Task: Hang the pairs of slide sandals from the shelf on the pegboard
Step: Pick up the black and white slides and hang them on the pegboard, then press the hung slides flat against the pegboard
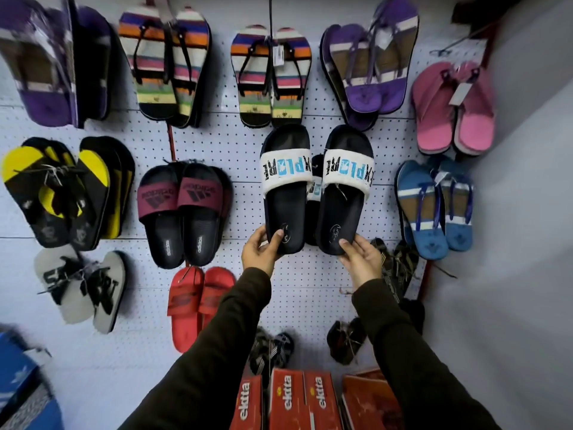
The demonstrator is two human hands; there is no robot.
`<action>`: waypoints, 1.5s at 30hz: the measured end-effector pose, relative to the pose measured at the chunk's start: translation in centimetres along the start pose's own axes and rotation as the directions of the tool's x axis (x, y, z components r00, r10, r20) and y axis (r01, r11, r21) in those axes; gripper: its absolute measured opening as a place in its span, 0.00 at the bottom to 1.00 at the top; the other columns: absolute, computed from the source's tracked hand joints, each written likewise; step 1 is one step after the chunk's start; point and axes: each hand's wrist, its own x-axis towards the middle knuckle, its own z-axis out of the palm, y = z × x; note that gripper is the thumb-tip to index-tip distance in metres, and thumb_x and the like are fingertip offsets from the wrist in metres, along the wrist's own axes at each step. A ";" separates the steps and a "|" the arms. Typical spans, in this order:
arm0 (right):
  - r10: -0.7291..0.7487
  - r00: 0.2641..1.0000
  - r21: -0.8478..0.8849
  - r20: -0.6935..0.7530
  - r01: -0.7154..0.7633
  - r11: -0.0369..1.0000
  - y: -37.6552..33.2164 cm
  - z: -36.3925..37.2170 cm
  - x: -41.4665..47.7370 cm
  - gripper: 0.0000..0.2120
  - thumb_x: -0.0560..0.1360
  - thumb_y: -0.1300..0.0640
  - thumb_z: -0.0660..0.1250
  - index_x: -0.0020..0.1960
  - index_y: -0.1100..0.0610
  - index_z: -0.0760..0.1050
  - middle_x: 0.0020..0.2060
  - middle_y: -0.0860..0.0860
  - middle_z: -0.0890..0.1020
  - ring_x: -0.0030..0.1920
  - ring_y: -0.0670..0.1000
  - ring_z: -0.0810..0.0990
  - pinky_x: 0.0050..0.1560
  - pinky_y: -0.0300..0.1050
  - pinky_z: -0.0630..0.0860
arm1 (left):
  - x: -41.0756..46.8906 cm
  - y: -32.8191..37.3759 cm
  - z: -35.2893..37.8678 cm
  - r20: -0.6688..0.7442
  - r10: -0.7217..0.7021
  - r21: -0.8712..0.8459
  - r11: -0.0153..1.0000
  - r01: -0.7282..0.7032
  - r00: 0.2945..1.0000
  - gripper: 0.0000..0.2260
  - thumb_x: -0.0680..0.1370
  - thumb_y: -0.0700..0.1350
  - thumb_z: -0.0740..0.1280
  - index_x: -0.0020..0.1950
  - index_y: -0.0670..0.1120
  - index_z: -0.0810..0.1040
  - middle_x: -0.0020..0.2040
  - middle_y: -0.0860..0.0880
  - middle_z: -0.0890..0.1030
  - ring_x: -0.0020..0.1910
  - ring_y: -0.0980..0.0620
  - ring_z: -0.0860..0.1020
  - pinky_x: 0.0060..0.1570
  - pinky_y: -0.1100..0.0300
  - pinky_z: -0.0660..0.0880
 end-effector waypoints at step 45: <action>-0.333 0.860 -0.898 0.388 0.433 0.073 0.4 4.0 6.6 0.33 0.78 0.60 0.59 0.80 0.49 0.52 0.81 0.55 0.49 0.79 0.59 0.58 0.72 0.57 0.69 | 7.8 -1.0 2.7 0.505 0.153 0.851 0.076 -0.519 0.850 0.30 0.78 0.52 0.56 0.80 0.52 0.50 0.81 0.50 0.48 0.80 0.45 0.49 0.78 0.44 0.46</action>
